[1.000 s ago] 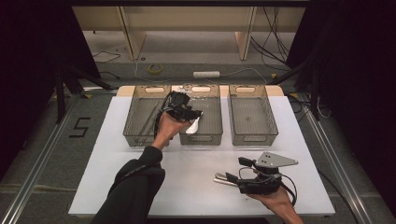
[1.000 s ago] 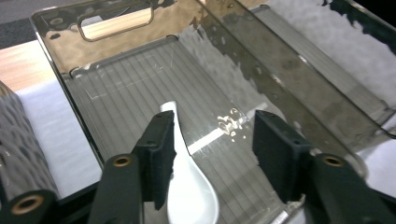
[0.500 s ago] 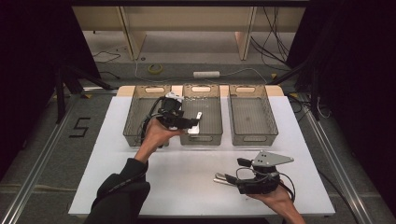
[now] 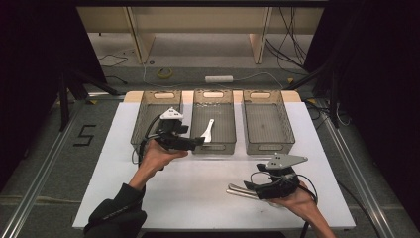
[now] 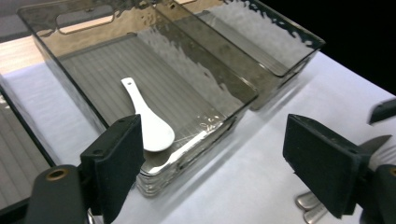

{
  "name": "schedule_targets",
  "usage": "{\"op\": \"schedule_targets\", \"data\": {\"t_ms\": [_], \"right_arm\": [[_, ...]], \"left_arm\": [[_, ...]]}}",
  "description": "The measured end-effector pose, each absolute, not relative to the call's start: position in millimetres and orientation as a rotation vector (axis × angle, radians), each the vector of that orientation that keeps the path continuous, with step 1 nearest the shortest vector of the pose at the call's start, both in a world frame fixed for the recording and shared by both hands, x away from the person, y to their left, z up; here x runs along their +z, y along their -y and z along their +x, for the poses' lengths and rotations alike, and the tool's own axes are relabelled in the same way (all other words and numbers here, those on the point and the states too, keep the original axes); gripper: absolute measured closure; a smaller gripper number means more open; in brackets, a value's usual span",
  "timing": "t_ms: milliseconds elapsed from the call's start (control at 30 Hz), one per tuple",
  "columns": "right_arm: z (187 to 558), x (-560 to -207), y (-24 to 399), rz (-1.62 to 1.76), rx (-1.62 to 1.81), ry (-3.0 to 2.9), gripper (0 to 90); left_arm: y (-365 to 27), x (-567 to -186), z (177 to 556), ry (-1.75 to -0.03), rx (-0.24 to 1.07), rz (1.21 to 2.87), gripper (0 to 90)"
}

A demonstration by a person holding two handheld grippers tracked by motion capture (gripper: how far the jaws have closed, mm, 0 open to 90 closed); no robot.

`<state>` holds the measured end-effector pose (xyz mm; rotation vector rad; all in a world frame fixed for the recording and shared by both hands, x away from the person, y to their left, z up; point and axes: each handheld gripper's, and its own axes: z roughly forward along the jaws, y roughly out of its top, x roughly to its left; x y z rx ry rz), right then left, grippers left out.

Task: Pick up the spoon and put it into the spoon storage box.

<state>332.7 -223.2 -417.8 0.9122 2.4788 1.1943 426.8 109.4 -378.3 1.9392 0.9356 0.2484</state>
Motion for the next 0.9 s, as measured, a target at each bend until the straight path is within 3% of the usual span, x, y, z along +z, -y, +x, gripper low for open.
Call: {"op": "schedule_targets", "data": {"t_ms": [900], "right_arm": [[362.3, -427.0, 220.9, 0.865, 0.831, -2.680, 28.5]], "left_arm": [[-159.4, -409.8, 365.2, -0.907, 0.328, 1.868, 16.1]]}}
